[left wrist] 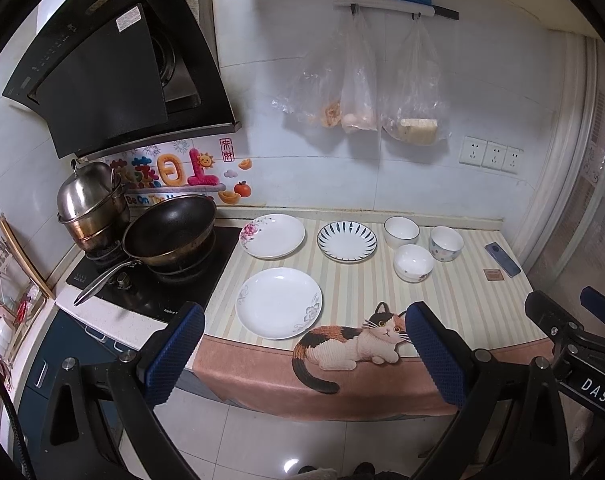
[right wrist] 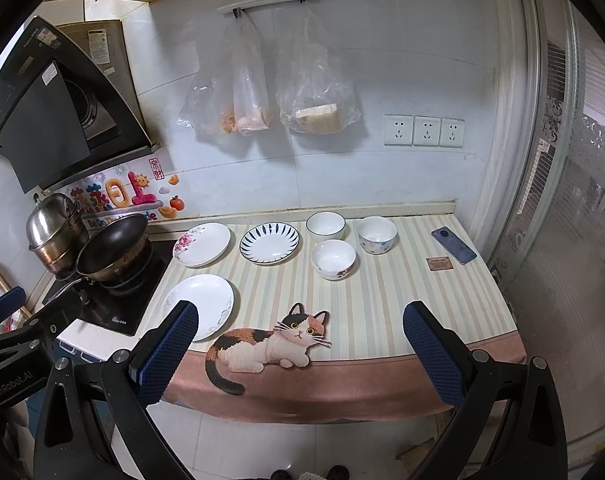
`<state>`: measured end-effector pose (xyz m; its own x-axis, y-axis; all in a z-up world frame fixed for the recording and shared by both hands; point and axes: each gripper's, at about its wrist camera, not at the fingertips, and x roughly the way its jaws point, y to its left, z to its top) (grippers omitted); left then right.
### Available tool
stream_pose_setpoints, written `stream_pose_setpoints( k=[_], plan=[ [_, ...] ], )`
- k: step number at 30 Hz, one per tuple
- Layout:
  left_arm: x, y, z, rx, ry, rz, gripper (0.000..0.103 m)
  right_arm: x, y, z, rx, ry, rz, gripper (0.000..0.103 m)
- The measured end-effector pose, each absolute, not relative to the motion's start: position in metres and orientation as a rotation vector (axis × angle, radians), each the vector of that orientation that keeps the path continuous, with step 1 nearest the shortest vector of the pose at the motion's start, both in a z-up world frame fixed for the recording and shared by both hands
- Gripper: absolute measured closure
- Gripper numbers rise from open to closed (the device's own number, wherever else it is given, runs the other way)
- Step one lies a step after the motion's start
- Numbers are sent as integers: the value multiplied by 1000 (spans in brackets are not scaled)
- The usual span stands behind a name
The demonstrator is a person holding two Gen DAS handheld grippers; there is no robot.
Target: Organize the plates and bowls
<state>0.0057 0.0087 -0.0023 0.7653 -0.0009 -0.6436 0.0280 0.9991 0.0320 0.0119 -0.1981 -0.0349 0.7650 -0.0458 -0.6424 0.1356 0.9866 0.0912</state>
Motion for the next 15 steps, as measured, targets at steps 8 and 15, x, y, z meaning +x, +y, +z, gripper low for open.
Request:
stream_pose_setpoints(
  k=[8,15],
  plan=[
    [9,7,-3,43,702,-15,0,14,-198,-35,139,691,-99,0],
    [13,8,-5,46,704,-18,0,19,-198,-36,145,695,-98,0]
  ],
)
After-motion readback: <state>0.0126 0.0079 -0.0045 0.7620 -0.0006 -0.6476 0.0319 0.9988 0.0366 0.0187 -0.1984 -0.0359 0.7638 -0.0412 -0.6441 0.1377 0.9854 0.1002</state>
